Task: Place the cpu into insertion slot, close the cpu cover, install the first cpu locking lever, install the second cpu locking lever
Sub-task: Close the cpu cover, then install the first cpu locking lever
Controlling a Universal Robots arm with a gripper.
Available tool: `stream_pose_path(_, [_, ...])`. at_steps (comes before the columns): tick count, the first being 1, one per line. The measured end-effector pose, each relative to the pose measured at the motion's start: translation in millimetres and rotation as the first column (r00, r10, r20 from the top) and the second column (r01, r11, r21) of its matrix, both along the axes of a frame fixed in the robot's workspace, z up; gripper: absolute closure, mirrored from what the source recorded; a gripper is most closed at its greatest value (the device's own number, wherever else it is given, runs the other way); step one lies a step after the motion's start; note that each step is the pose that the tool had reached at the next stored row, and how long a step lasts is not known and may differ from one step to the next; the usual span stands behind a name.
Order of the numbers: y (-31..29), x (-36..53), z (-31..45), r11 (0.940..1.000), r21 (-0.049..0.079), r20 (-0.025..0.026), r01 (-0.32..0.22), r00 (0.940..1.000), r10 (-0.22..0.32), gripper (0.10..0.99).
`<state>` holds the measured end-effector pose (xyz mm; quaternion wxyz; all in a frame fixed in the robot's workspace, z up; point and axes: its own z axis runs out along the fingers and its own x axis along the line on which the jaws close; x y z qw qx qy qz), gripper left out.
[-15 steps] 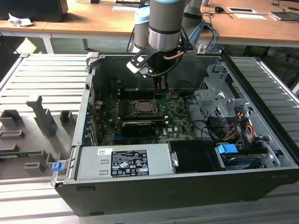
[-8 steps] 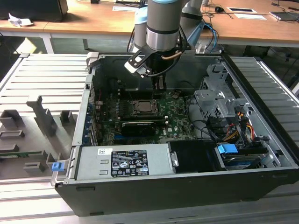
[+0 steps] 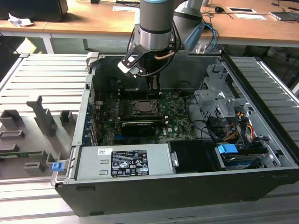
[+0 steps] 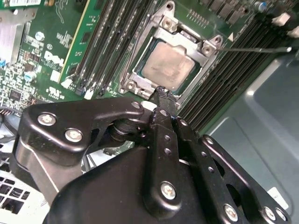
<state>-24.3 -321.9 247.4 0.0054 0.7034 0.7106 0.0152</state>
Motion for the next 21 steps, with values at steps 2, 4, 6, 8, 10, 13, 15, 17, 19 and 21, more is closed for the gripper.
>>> stream_pose_path(2, [0.0,-4.6,0.0,1.0,0.0,0.0,0.0,1.0,0.0,0.98])
stream_pose_path(4, [0.0,-7.4,0.0,1.0,0.0,0.0,0.0,1.0,0.0,0.98])
stream_pose_path(6, [0.0,-10.6,0.0,1.0,0.0,0.0,0.0,1.0,0.0,0.98])
stream_pose_path(8, [0.0,-12.7,0.0,1.0,0.0,0.0,0.0,1.0,0.0,0.98])
stream_pose_path(10, [0.0,-15.0,0.0,1.0,0.0,0.0,0.0,1.0,0.0,0.98])
stream_pose_path(13, [0.0,-17.0,0.0,1.0,0.0,0.0,0.0,1.0,0.0,0.98])
stream_pose_path(15, [0.0,-17.9,-0.1,1.0,0.0,0.0,0.0,1.0,0.0,0.98])
stream_pose_path(17, [0.0,-17.9,0.0,1.0,0.0,0.0,0.0,1.0,0.0,0.98])
stream_pose_path(19, [0.0,-18.0,2.3,1.0,0.0,0.0,0.0,1.0,0.0,0.98])
stream_pose_path(21, [0.0,-18.0,15.5,1.0,0.0,-0.0001,0.0,1.0,0.0,0.98])
